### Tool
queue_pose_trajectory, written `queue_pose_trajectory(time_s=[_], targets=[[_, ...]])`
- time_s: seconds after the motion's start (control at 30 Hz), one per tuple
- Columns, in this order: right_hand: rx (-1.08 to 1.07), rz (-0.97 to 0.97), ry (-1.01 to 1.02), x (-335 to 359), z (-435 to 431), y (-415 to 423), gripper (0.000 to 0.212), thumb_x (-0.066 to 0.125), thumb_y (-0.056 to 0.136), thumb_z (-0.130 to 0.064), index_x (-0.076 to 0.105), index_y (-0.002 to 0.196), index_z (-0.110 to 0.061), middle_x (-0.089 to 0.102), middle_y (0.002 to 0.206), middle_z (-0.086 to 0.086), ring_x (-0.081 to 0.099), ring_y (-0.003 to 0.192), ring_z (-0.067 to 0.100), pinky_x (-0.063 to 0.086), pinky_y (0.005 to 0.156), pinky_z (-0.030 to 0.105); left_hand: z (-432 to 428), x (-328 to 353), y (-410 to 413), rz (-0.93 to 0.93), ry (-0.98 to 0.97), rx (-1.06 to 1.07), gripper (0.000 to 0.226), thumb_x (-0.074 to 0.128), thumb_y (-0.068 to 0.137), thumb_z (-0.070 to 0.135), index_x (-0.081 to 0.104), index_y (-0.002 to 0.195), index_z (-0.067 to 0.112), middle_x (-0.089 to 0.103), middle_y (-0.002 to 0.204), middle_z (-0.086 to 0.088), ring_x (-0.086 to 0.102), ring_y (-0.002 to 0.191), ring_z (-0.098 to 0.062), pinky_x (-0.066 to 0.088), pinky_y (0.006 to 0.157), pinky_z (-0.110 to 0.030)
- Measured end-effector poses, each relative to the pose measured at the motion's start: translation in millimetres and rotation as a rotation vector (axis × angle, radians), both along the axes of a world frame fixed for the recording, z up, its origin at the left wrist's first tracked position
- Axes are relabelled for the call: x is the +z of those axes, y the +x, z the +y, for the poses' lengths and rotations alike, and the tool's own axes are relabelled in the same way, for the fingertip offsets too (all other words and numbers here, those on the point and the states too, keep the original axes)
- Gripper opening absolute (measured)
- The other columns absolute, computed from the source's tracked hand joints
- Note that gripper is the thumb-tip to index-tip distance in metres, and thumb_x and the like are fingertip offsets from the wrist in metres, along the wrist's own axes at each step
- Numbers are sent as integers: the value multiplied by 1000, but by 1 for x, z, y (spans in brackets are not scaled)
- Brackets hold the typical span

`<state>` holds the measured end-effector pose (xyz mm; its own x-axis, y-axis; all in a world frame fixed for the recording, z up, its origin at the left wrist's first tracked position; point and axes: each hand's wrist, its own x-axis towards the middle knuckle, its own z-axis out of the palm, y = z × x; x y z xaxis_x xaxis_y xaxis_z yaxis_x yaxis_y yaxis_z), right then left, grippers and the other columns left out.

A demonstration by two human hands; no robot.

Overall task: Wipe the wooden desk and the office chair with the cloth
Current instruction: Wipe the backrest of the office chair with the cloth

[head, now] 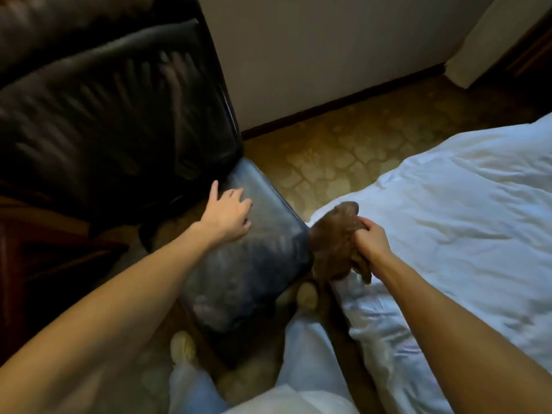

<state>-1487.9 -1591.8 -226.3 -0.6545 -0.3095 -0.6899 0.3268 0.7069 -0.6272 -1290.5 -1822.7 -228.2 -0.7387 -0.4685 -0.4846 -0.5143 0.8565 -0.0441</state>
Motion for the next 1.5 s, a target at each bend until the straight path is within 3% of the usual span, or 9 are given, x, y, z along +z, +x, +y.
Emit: queue_pose_trajectory(time_s=[0.23,0.4,0.6,0.73,0.9,1.13,1.3,1.4,1.5], targets=[[7,70,-41,-29,-3,-93,38,51,95,-15,73,121,-33,76,109,-5,71,102,21,58,97,47,67,-92,-134,-83,76,-75,54,51,98,45,51,144,16,42,156,-14,36,146,-29,22,123,-48],[9,75,-101,-68,-9,-131,56,47,83,-14,70,123,-44,74,102,6,60,81,25,46,69,29,98,-189,-174,-252,106,-82,68,45,102,43,30,159,9,10,170,-19,7,158,-33,7,126,-55],[72,14,-170,-96,-32,-157,82,35,77,13,70,118,-50,59,62,10,38,39,19,34,45,23,79,-274,-189,-352,58,-133,60,31,107,41,34,158,9,20,168,-20,8,157,-36,-3,125,-60],[133,-5,-212,-123,-52,-152,85,36,79,16,68,117,-53,55,51,7,36,39,21,31,37,21,81,-296,-175,-311,72,-117,60,22,106,47,45,151,15,34,162,-16,15,155,-34,-8,123,-63],[121,-16,-284,-149,-55,-131,84,36,80,17,68,123,-47,65,65,17,42,42,26,35,41,27,98,-295,-144,-196,42,-146,59,24,104,49,59,139,17,51,146,-12,29,149,-31,-9,121,-64],[186,-31,-273,-148,-29,-110,83,37,78,15,67,133,-40,63,89,9,50,46,5,41,42,22,156,-288,-97,-298,40,-248,65,19,105,52,42,154,15,31,165,-13,10,158,-31,-18,120,-61],[78,4,-354,-98,-23,-120,69,38,90,10,67,111,-49,73,113,17,62,69,26,51,50,30,201,-249,-62,-468,103,-359,64,20,108,51,34,157,11,9,171,-15,-4,158,-31,-23,117,-56],[27,63,-424,-46,-29,-124,67,37,93,11,65,132,-36,71,120,5,70,102,29,61,87,49,224,-204,-36,-233,160,-235,66,25,99,50,55,145,13,29,166,-14,20,157,-24,-10,123,-47],[18,143,-469,13,-33,-127,59,38,101,6,57,146,-26,65,127,3,65,110,25,57,99,47,220,-145,-15,-75,124,-69,38,51,72,57,78,95,43,73,120,17,64,116,4,24,120,-28]])
